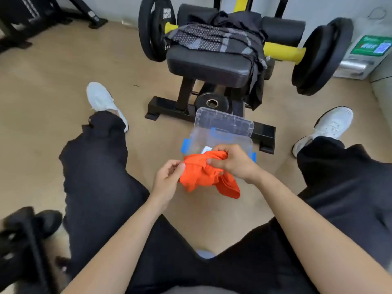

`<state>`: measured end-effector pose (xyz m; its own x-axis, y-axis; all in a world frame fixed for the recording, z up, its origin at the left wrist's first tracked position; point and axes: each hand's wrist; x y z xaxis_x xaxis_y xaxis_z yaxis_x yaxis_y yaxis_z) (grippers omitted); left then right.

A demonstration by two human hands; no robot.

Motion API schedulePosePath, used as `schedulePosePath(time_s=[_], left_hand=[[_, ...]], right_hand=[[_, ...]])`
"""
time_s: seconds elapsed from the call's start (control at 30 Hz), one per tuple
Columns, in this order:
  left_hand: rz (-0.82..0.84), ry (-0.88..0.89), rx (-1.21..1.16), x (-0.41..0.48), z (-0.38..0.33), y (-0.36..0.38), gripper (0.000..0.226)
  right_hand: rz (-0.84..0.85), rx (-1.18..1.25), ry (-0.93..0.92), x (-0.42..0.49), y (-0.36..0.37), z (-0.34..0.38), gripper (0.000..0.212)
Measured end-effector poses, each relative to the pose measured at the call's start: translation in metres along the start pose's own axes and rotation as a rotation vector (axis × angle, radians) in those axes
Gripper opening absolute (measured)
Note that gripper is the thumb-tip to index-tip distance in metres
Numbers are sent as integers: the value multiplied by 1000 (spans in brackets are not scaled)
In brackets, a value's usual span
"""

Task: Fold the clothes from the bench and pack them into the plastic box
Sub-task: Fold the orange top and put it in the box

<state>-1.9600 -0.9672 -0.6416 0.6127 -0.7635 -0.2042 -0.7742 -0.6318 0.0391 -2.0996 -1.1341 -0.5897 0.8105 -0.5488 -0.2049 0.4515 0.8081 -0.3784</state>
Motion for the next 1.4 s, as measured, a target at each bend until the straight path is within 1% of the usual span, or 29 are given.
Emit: schedulePosePath(time_s=[0.07, 0.13, 0.2, 0.23, 0.3, 0.33, 0.37, 0.43, 0.47, 0.53, 0.63, 0.7, 0.77, 0.93, 1.0, 1.1, 1.13, 1.2, 1.27, 1.33, 1.4], left_hand=[[7, -24, 33, -12, 6, -1, 6], [-4, 45, 112, -21, 4, -1, 23], [-16, 177, 271, -26, 2, -2, 41], [7, 217, 350, -28, 4, -2, 49], [100, 195, 372, -34, 5, 0, 57], [121, 177, 354, -34, 6, 2, 56], [104, 170, 336, -32, 4, 4, 49], [20, 176, 319, -23, 1, 6, 29], [0, 175, 310, -19, -1, 5, 24], [-6, 155, 276, -10, -4, 5, 20], [-25, 90, 153, 0, -12, 8, 14], [-76, 58, 77, 7, -19, 7, 13], [-120, 15, -1, 14, -28, 3, 10], [-193, -41, -48, 37, -38, -16, 17], [-193, -60, -17, 45, -37, -22, 22], [-200, -108, 0, 53, -31, -28, 16], [-197, -125, 4, 56, -30, -30, 18], [-185, -164, 20, 63, -26, -34, 23], [-166, -225, 59, 71, -23, -38, 29], [-74, -299, 107, 78, -22, -41, 28], [104, -378, 141, 83, -22, -45, 32]], right_hand=[[43, 66, 59, -1, 9, -3, 9], [45, 81, 106, 0, 19, -5, 15], [43, 136, 162, 0, 28, -7, 30], [56, 184, 192, -2, 32, -7, 36], [139, 334, 250, -5, 38, -7, 38], [190, 436, 280, -7, 40, -7, 39], [232, 526, 301, -9, 41, -9, 41], [287, 644, 293, -12, 40, -14, 48], [301, 666, 263, -13, 39, -18, 49], [282, 588, 156, -14, 35, -28, 50], [162, 222, 66, -17, 32, -39, 46], [92, 82, 72, -20, 34, -47, 32], [13, 16, 58, -20, 33, -59, 21], [-159, -177, 104, -24, 14, -80, 17], [-175, -203, 97, -25, 2, -80, 13], [-158, -227, 98, -26, -17, -75, 17], [-157, -201, 109, -26, -22, -72, 20], [-195, -60, 142, -24, -32, -66, 30], [-258, 59, 171, -20, -39, -64, 30], [-285, 119, 166, -17, -44, -66, 25], [-278, 163, 169, -14, -47, -68, 20]])
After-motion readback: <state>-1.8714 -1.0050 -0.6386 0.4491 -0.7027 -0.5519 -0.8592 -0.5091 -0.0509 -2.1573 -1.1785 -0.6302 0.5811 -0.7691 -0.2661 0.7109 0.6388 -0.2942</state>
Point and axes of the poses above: each hand's wrist, its own x-axis towards the middle knuckle, its own y-axis out of the palm, z = x × y, and after that the axes turned 2 degrees about z, right-handed
